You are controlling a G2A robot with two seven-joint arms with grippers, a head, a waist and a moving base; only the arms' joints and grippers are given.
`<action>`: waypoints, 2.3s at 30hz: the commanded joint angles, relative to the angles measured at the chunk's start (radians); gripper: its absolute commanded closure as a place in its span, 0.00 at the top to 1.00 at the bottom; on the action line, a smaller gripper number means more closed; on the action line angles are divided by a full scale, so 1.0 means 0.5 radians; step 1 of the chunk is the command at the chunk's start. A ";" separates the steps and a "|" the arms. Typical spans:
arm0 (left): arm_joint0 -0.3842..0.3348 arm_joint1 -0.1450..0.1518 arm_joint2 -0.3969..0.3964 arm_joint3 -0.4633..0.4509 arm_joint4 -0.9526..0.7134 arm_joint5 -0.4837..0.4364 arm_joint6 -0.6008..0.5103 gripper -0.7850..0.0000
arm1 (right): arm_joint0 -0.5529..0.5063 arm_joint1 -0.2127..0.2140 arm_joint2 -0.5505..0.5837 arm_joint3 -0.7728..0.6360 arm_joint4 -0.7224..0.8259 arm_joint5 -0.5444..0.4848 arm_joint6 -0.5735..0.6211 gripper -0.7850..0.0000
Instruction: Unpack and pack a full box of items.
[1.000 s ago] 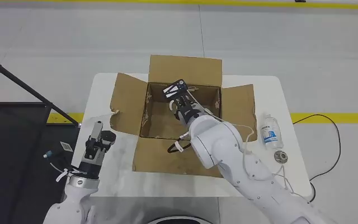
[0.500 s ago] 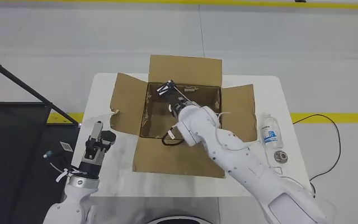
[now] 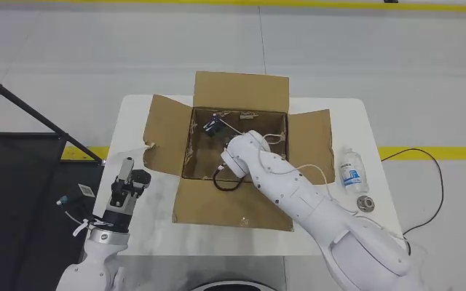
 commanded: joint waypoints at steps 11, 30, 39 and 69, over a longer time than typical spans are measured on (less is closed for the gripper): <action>0.000 0.000 0.000 0.000 0.000 0.000 0.000 1.00 | 0.038 -0.103 -0.005 0.213 0.002 -0.105 -0.045 0.19; 0.000 0.000 0.000 0.000 0.000 0.000 0.000 1.00 | -0.221 0.032 0.309 -0.369 -0.272 -0.198 -0.024 0.33; 0.000 0.000 0.000 0.000 0.000 0.000 0.000 1.00 | -0.745 0.239 0.845 -1.262 -0.513 -0.277 -0.019 0.97; 0.000 0.000 0.000 0.000 0.000 0.000 0.000 1.00 | -1.673 0.409 2.135 -2.461 -0.107 -0.309 -0.192 1.00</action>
